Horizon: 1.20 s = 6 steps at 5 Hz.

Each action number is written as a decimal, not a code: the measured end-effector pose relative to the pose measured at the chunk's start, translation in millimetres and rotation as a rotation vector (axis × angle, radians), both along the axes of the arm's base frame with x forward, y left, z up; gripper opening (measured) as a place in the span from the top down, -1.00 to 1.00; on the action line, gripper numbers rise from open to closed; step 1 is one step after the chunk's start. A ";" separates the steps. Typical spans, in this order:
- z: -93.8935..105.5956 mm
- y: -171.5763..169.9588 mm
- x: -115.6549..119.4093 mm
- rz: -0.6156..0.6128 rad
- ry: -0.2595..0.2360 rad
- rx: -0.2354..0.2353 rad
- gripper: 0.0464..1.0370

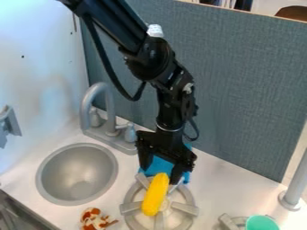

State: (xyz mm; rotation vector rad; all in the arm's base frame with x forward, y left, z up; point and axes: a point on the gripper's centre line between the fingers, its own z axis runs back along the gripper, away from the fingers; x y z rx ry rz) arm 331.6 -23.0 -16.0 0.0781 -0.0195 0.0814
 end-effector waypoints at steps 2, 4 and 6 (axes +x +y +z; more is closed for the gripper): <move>-19.9 -0.8 -5.6 0.013 0.043 -0.011 -0.93; -40.6 -3.6 3.6 0.026 0.052 -0.021 -0.93; -66.6 6.0 3.7 0.095 0.172 0.064 -0.93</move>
